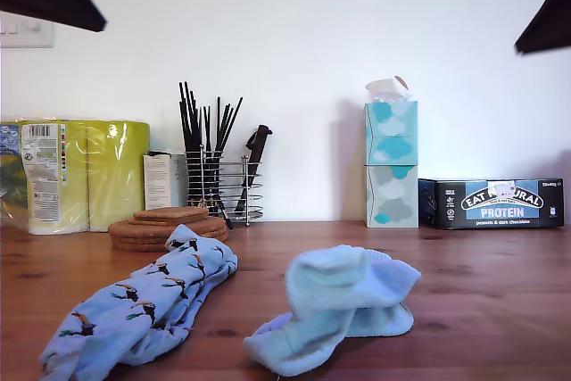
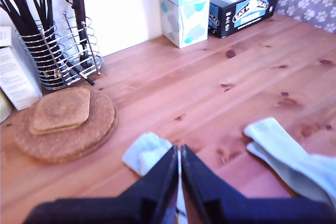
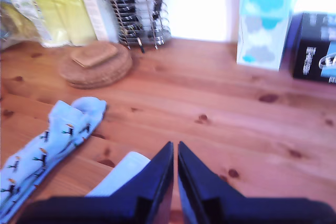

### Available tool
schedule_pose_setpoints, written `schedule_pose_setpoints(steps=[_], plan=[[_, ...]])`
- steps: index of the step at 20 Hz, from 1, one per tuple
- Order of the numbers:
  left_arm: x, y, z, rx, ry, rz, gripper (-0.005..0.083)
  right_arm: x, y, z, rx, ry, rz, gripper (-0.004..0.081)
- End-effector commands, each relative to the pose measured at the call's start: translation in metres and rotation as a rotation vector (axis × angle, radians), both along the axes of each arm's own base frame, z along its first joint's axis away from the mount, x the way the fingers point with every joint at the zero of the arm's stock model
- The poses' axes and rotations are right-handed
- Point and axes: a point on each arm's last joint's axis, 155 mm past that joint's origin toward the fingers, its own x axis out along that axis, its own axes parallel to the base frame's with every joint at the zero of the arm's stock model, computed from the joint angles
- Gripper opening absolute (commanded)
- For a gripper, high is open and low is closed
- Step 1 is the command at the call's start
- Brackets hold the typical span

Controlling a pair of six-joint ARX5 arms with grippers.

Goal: Pair up the socks based on colour and pattern, by placing each sock on top of its pair

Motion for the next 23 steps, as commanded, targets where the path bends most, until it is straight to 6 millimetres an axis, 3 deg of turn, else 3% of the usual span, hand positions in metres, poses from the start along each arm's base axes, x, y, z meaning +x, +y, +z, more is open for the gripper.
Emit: schedule_pose_setpoints(steps=[1,6,10,23], plan=[[-0.012,0.004,0.001,-0.035,-0.009,0.01,-0.0021,-0.014,0.001,-0.001,-0.007,0.004,0.012,-0.0013],[-0.052,0.013,-0.008,-0.03,0.058,0.003,-0.0021,-0.07,-0.007,-0.003,-0.008,0.027,0.024,-0.0013],[-0.075,0.014,-0.015,-0.039,0.109,-0.018,-0.0021,-0.097,-0.002,0.011,0.014,-0.007,0.077,-0.0013],[-0.079,0.014,-0.031,-0.021,0.179,-0.021,-0.0021,-0.102,-0.003,-0.002,0.006,0.054,0.076,-0.0013]])
